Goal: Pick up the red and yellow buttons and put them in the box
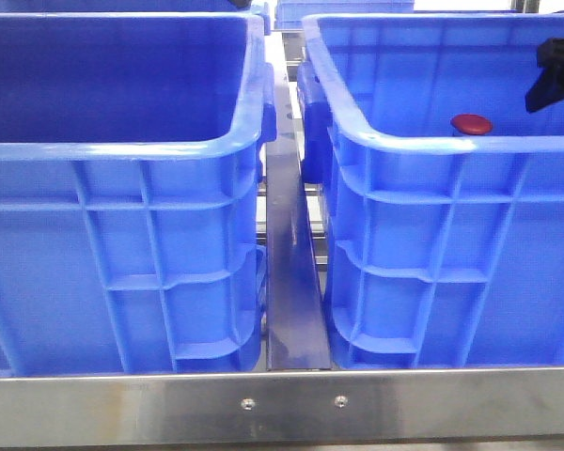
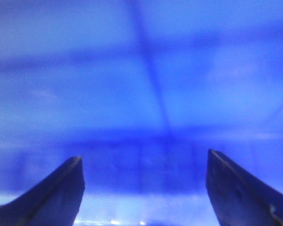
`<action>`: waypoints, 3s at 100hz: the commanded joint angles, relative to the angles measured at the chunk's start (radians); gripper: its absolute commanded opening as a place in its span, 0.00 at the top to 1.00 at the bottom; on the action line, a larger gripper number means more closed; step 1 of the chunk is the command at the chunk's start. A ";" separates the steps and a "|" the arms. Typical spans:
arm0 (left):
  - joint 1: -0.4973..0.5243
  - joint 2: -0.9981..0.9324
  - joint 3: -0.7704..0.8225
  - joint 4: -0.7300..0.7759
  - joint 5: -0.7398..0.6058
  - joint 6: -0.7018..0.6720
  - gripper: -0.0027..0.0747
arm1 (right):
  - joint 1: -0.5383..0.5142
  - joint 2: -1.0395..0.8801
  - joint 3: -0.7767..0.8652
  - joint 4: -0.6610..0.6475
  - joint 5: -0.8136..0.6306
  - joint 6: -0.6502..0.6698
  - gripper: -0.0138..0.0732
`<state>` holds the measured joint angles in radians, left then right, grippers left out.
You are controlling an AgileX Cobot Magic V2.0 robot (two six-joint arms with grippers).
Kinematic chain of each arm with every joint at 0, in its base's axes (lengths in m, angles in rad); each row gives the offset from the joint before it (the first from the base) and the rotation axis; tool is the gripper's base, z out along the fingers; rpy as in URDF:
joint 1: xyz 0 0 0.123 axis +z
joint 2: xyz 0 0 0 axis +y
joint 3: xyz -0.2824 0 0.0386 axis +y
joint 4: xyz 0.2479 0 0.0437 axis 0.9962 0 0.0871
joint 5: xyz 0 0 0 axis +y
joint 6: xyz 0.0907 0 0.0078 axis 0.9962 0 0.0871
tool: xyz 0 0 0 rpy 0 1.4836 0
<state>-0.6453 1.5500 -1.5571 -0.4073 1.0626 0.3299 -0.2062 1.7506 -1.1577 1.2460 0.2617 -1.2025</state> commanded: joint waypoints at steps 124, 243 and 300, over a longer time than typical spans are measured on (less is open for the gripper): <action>0.260 -0.074 -0.010 0.500 -0.088 -0.347 0.99 | -0.007 -0.834 0.406 -0.060 0.120 -0.010 0.96; 0.594 -1.111 0.927 0.497 -0.574 -0.389 0.99 | 0.137 -1.434 0.717 -0.063 0.140 -0.003 0.96; 0.594 -1.356 1.098 0.484 -0.580 -0.389 0.99 | 0.137 -1.623 0.825 -0.063 0.194 -0.003 0.96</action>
<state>-0.0533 0.1847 -0.4362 0.0873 0.5587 -0.0460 -0.0689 0.1171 -0.3084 1.1546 0.4734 -1.2028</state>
